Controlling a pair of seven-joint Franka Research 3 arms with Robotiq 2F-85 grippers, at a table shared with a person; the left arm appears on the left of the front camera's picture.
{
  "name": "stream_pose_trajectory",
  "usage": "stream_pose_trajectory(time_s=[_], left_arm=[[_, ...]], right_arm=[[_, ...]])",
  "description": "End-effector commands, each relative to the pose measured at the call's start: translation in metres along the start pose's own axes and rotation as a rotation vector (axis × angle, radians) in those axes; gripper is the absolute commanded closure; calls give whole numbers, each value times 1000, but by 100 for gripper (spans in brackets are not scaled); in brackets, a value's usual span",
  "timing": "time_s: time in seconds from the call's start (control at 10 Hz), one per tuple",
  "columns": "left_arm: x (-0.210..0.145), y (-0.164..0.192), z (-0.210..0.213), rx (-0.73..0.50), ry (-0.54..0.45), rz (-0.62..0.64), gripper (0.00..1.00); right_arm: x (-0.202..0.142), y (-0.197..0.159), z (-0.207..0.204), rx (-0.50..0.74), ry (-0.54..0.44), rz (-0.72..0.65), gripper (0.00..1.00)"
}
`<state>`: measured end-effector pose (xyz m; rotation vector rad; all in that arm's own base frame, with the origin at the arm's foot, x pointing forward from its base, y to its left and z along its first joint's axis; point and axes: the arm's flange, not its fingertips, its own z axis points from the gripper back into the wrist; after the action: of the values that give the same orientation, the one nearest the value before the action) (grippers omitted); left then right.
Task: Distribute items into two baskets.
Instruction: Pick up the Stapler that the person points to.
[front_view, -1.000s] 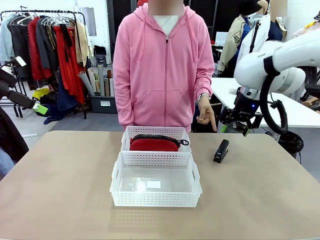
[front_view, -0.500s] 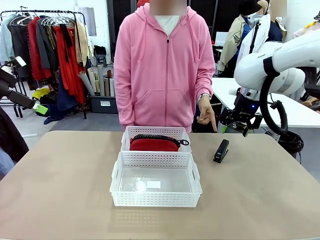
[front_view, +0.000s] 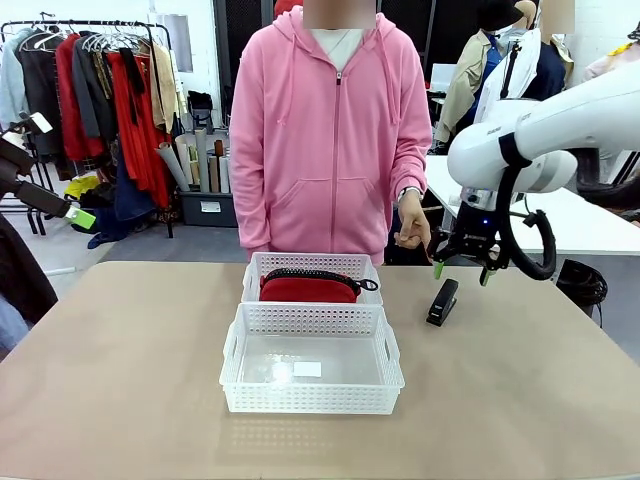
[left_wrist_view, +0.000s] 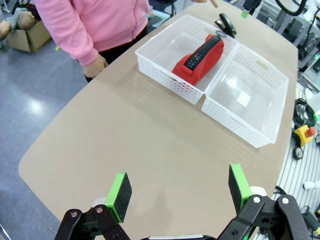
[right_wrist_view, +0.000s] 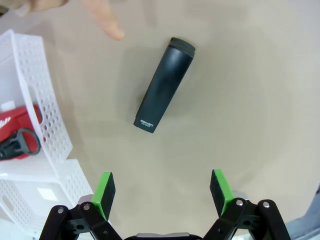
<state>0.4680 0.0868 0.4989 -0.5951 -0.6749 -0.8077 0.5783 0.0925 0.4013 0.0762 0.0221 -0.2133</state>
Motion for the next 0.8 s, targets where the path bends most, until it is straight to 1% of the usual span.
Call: stream_pose_trajectory(time_s=[0.0,0.1,0.3,0.7], left_arm=[[0,-1,1,-3,-8,-1,0],[0,-1,1,-3,-8,-1,0],[0,-1,1,-3,-8,-1,0],[0,-1,1,-3,-8,-1,0]], right_arm=[[10,14,0,-31,24,-94,0],[10,16,-5,-51,19,-146,0],[8,22,-18,-86,-26,-270,0],[18,20,-38,-102,-61,-400,0]])
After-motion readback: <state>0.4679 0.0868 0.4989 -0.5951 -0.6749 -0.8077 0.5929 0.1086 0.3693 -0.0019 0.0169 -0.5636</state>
